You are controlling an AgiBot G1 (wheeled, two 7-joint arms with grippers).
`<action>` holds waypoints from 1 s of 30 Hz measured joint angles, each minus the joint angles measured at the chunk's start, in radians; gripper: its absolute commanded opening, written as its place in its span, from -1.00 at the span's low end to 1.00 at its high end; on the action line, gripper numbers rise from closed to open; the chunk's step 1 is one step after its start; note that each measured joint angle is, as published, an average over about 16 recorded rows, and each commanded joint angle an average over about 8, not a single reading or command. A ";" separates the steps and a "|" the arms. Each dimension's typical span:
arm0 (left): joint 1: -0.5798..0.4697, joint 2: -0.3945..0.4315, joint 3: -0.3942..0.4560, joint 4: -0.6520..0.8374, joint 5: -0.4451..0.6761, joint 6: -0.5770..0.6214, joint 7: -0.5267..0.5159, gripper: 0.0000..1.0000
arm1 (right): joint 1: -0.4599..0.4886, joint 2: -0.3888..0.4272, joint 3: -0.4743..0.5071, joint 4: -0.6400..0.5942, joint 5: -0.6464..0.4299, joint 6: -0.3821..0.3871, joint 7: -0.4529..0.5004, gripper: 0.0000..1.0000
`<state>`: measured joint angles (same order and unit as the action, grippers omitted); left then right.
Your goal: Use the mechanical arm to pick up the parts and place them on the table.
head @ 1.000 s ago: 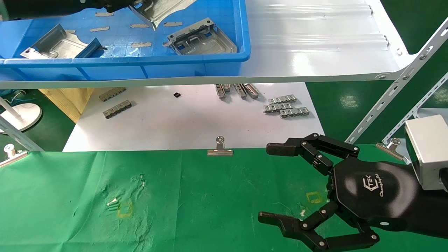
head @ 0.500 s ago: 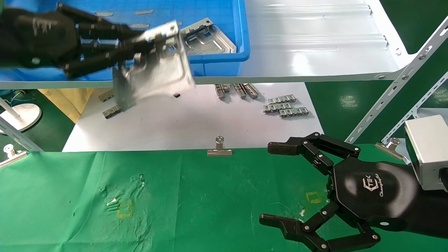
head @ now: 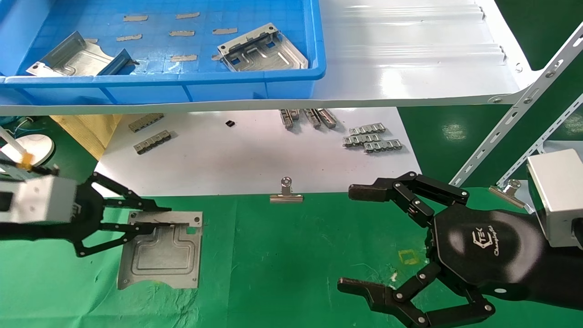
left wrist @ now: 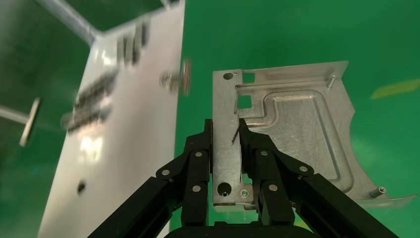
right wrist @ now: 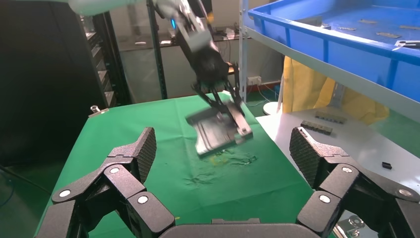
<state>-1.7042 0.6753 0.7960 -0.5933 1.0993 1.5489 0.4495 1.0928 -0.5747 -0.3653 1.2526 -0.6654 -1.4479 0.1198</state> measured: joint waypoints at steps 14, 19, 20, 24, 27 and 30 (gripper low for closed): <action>0.110 0.078 0.032 0.274 0.034 -0.051 0.322 0.42 | 0.000 0.000 0.000 0.000 0.000 0.000 0.000 1.00; 0.109 0.096 0.035 0.337 0.040 -0.047 0.372 1.00 | 0.000 0.000 0.000 0.000 0.000 0.000 0.000 1.00; 0.107 0.099 0.035 0.348 0.040 -0.044 0.378 1.00 | 0.000 0.000 0.000 0.000 0.000 0.000 0.000 1.00; 0.100 0.111 0.036 0.390 0.038 -0.020 0.392 1.00 | 0.000 0.000 0.000 0.000 0.000 0.000 0.000 1.00; 0.097 0.116 0.033 0.419 0.027 0.003 0.380 1.00 | 0.000 0.000 0.000 0.000 0.000 0.000 0.000 1.00; 0.098 0.119 0.026 0.446 0.011 0.020 0.360 1.00 | 0.000 0.000 0.000 0.000 0.000 0.000 0.000 1.00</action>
<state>-1.6062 0.7943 0.8224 -0.1469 1.1103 1.5691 0.8095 1.0928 -0.5746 -0.3654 1.2526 -0.6654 -1.4478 0.1198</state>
